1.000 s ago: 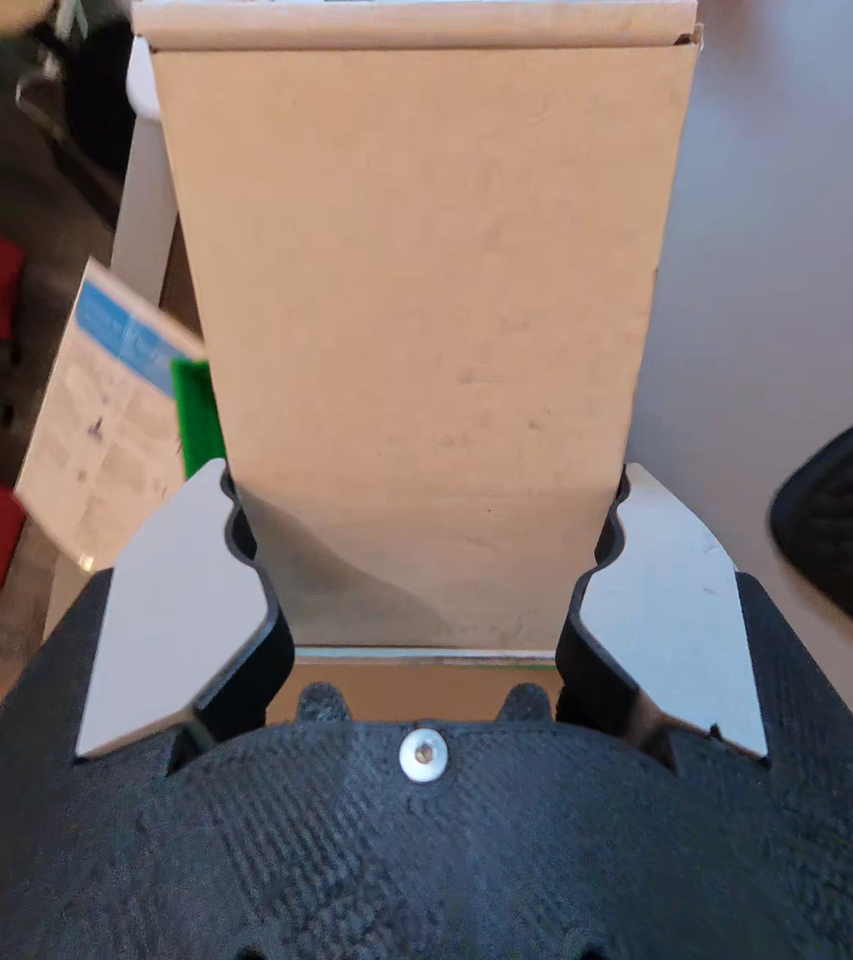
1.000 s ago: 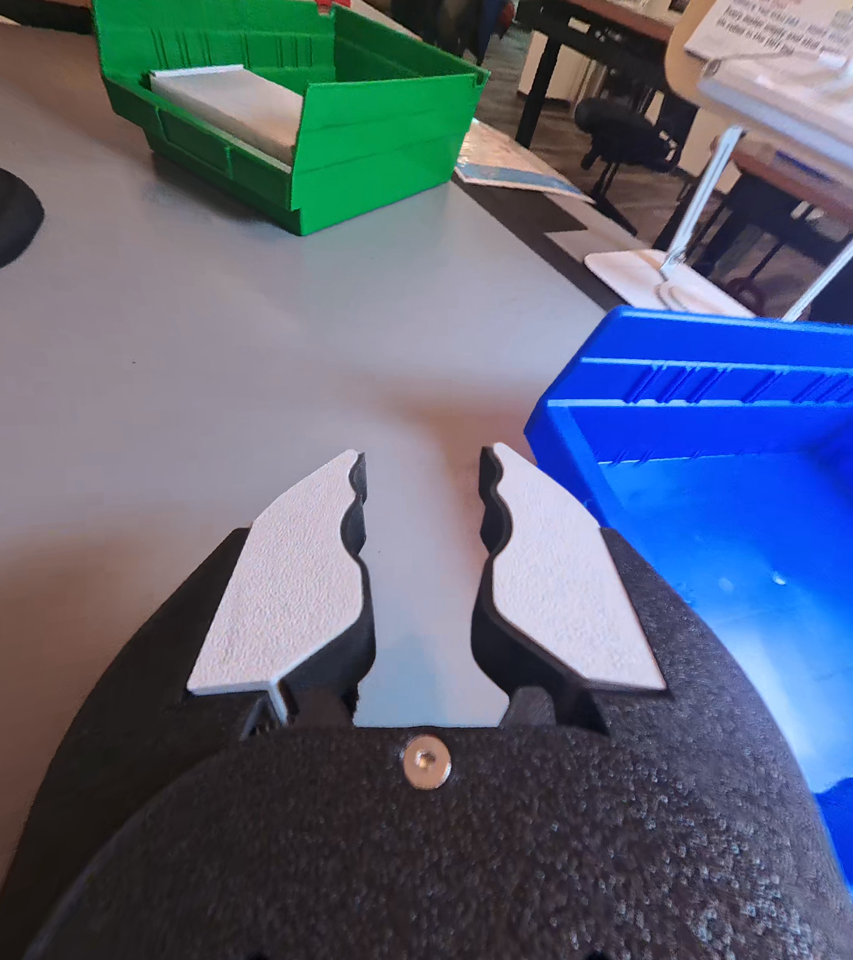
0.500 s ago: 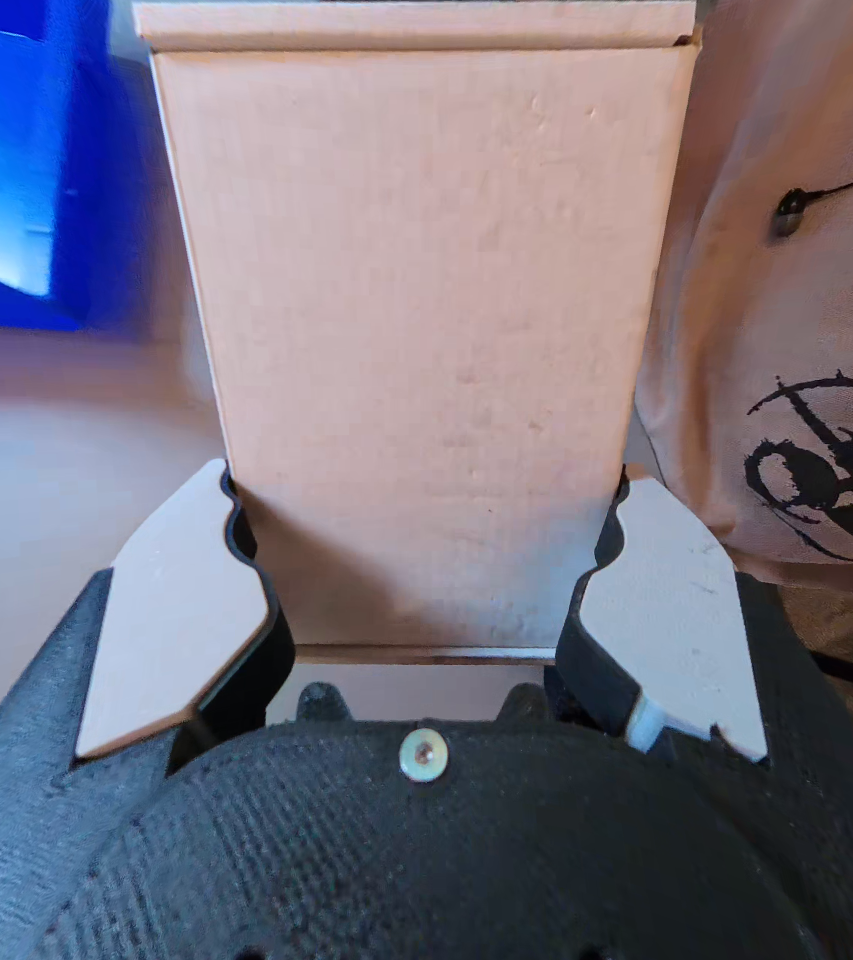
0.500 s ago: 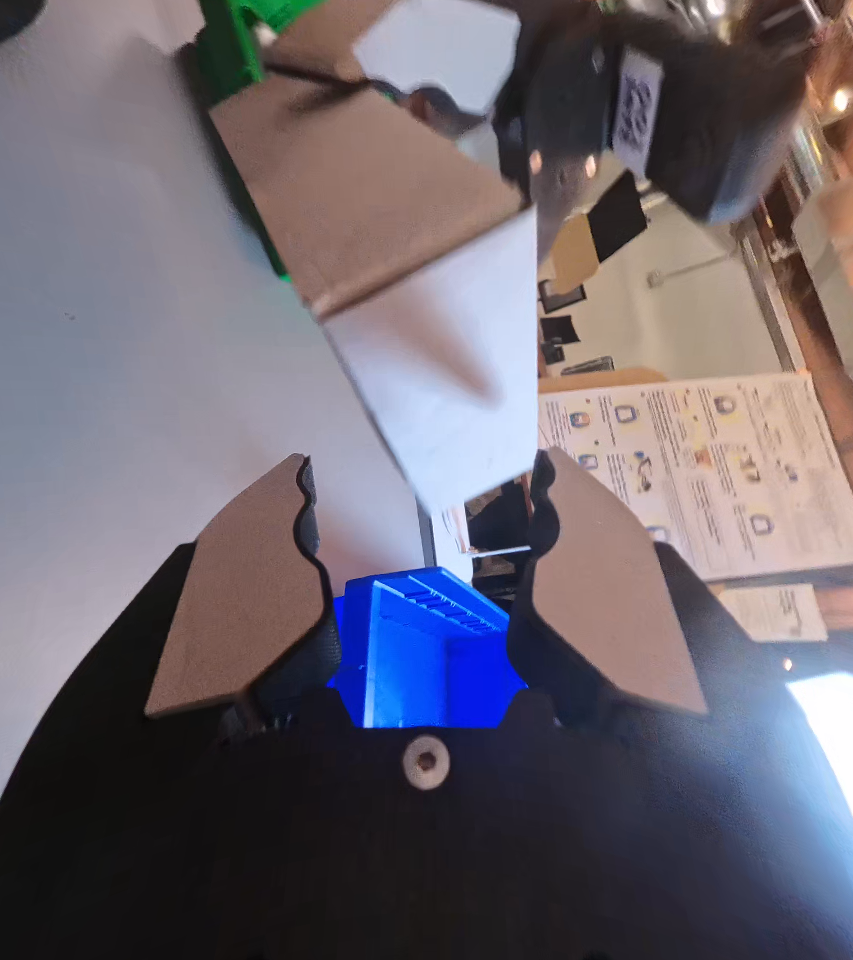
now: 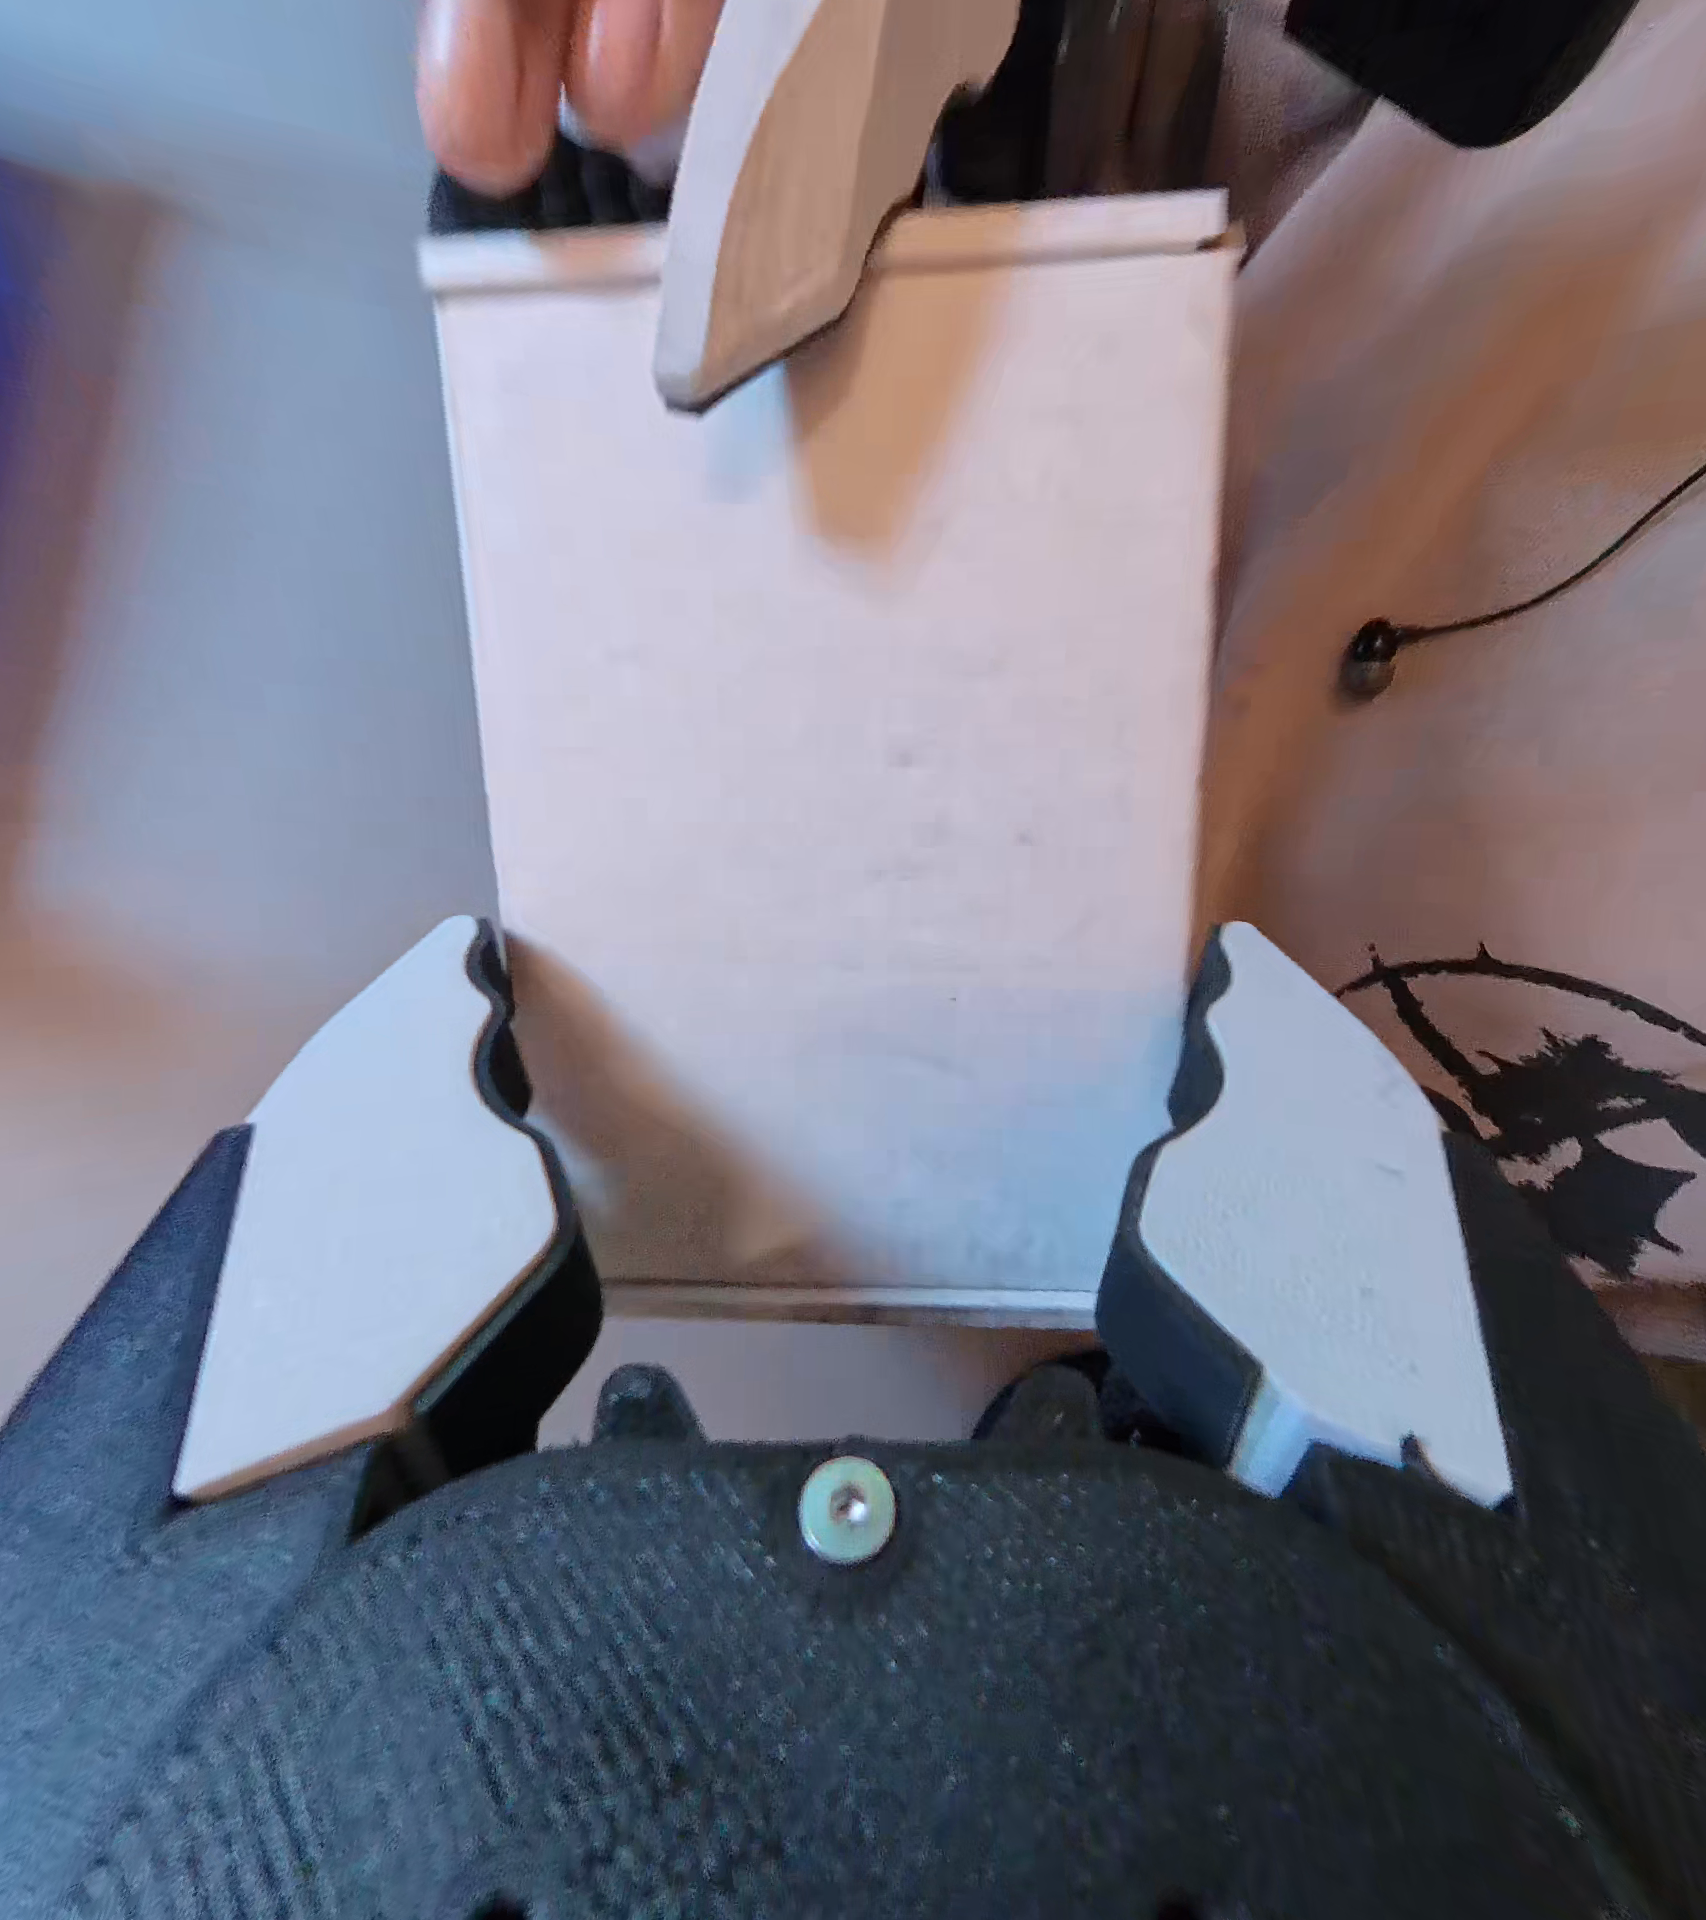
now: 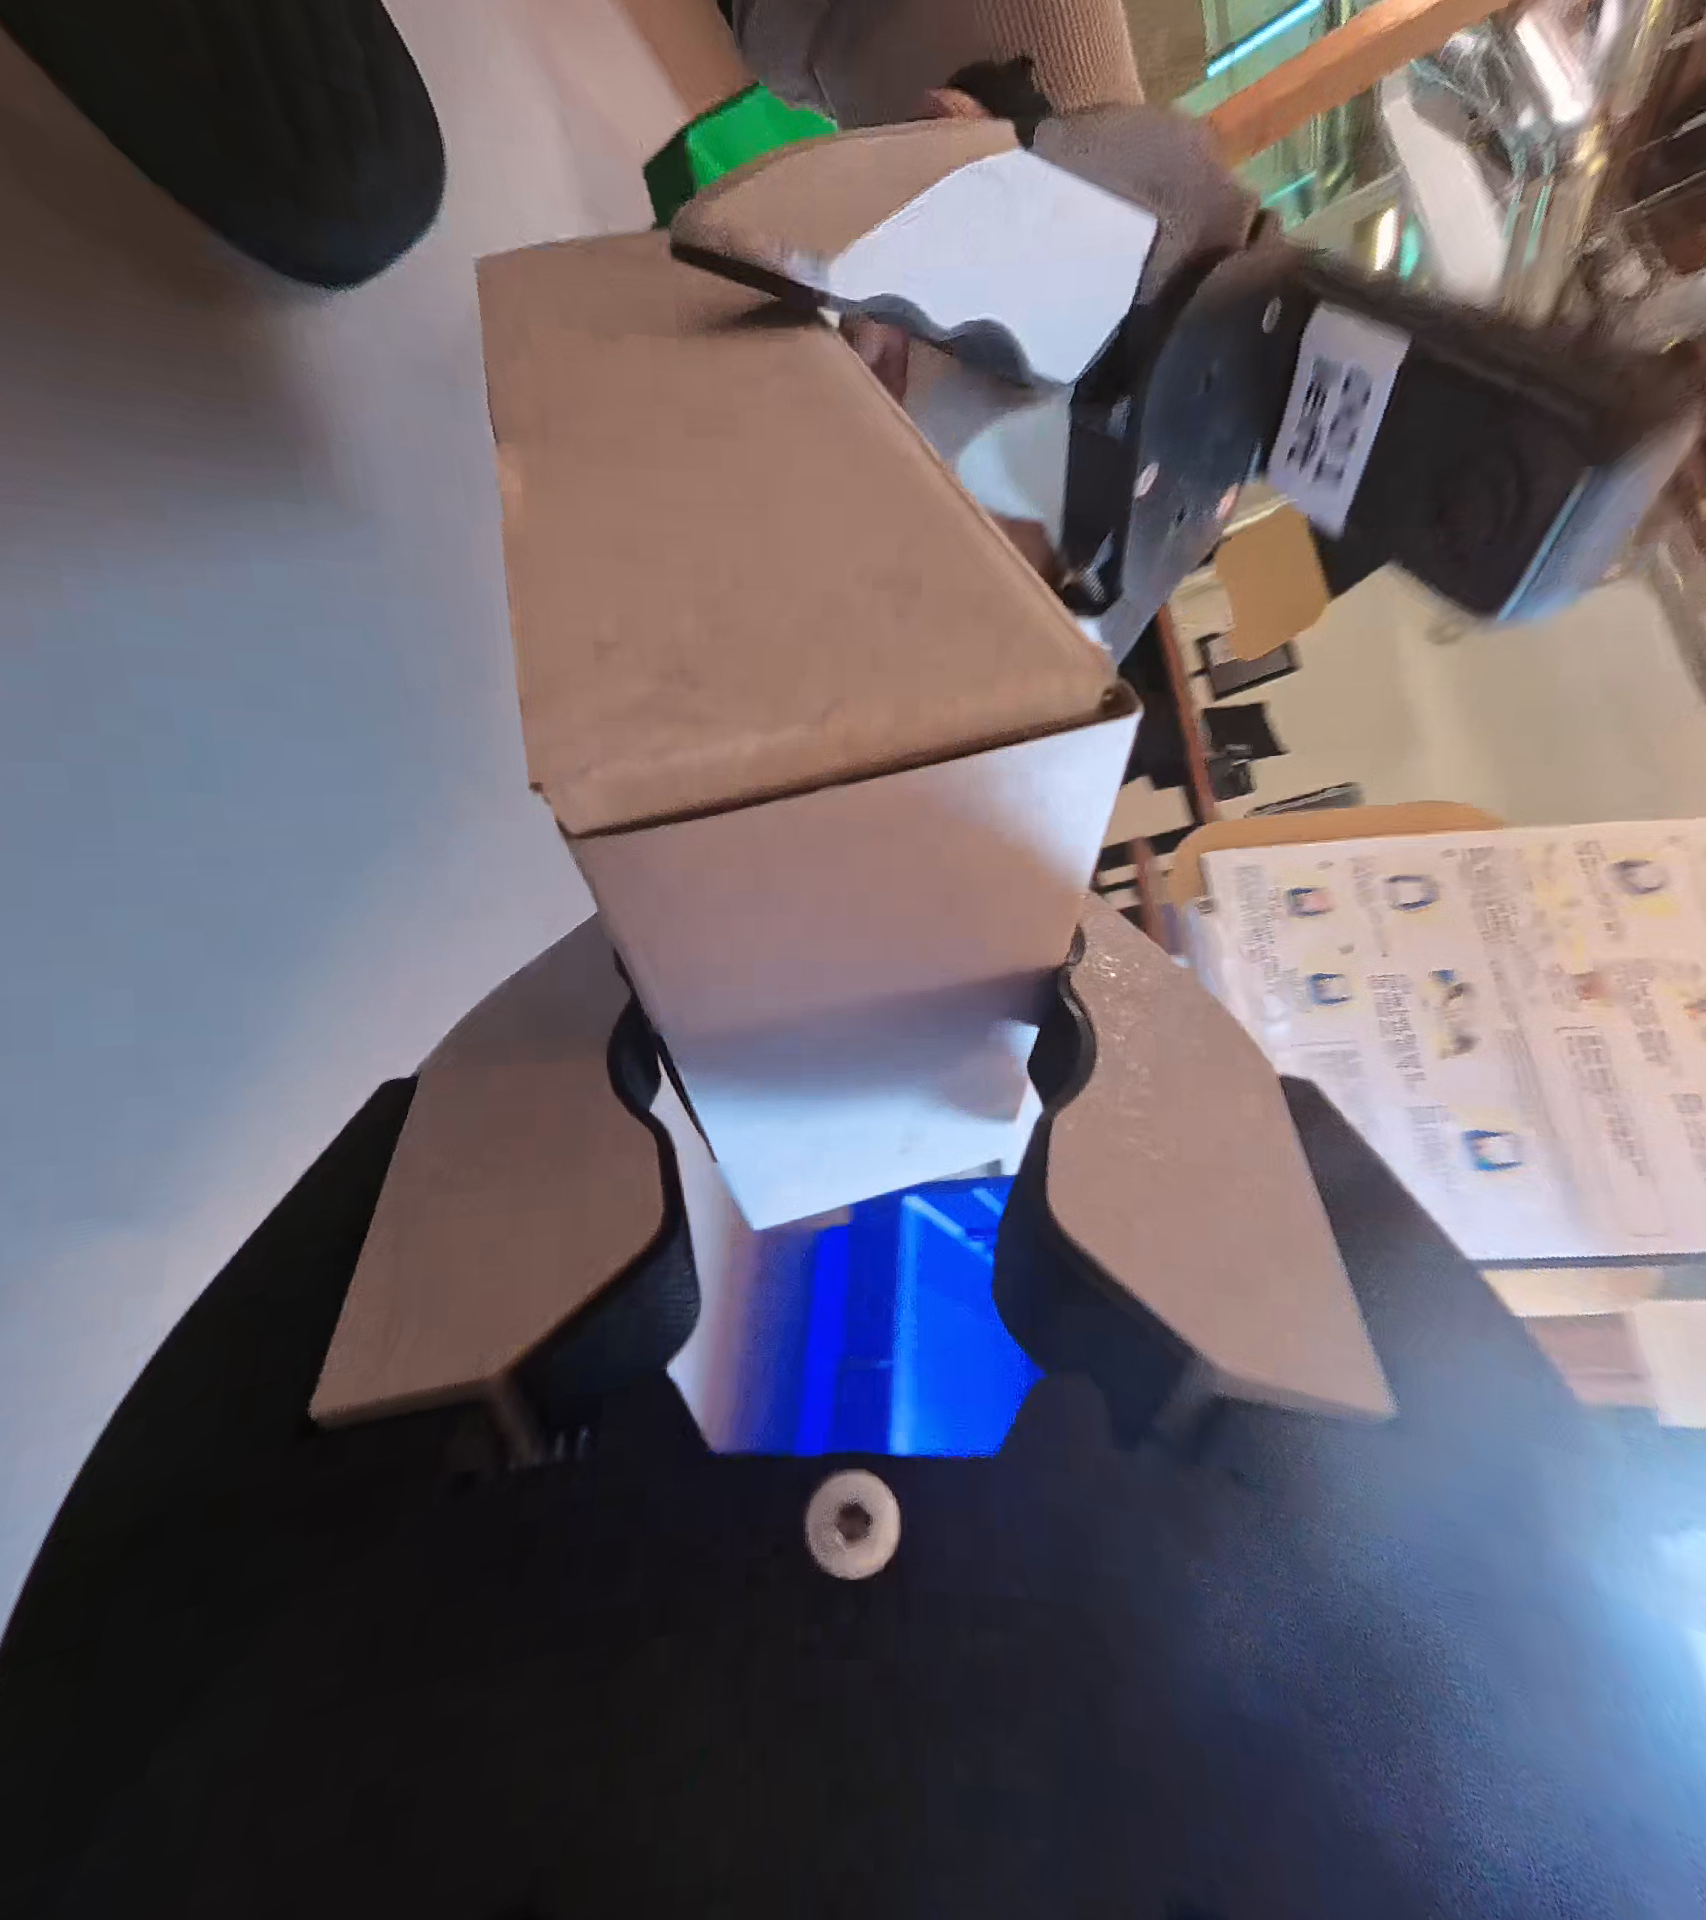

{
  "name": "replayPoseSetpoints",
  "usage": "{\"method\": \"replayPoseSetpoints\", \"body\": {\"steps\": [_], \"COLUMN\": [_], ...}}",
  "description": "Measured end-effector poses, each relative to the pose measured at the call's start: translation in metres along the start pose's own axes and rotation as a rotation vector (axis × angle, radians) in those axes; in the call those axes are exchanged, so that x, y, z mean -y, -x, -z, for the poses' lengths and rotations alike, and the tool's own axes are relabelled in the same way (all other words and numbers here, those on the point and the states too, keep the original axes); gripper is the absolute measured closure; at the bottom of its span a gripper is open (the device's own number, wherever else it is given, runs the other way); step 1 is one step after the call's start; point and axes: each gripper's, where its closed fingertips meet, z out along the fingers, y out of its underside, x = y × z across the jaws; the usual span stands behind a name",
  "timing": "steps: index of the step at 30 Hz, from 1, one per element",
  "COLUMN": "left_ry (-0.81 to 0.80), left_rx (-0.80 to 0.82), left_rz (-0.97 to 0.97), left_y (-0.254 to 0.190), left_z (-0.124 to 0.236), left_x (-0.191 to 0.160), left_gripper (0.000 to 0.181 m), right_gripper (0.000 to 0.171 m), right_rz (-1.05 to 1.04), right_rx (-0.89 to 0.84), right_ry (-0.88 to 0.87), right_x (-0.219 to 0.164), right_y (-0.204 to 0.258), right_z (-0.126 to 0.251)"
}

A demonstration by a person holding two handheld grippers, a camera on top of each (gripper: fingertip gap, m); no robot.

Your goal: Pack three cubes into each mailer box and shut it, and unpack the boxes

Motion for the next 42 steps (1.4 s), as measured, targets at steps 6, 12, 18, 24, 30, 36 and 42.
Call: {"method": "replayPoseSetpoints", "body": {"steps": [6,12,18,24,30,36,42], "left_ry": [-0.234,-0.514,-0.624,-0.620,-0.594,-0.609,-0.626], "left_rx": [0.198,0.510,0.549,0.703,0.729,0.738,0.741], "left_rz": [-0.092,-0.150,-0.049,-0.132,-0.154,-0.192,-0.226], "left_y": [-0.005,0.004,0.031,0.034,0.033,0.021,0.012], "left_z": [0.034,0.057,0.019,0.022,0.023,0.030,0.035], "left_x": [0.005,-0.007,-0.025,-0.008,-0.014,-0.007,-0.004], "left_gripper": [0.070,0.075,0.075,0.107,0.110,0.112,0.112], "right_gripper": [0.101,0.103,0.103,0.103,0.102,0.101,0.101], "right_rz": [-0.255,-0.595,-0.848,-0.976,-1.046,-1.082,-1.022], "right_rx": [-0.002,-0.043,0.010,0.083,0.186,0.263,0.243], "right_ry": [-0.056,-0.168,-0.377,-0.437,-0.381,-0.333,-0.289], "right_x": [-0.011,-0.032,-0.017,-0.014,-0.028,-0.034,-0.034], "right_y": [0.000,-0.025,-0.039,-0.030,-0.011,-0.001,-0.001], "right_z": [0.015,0.033,0.027,0.009,-0.002,-0.006,-0.003]}}
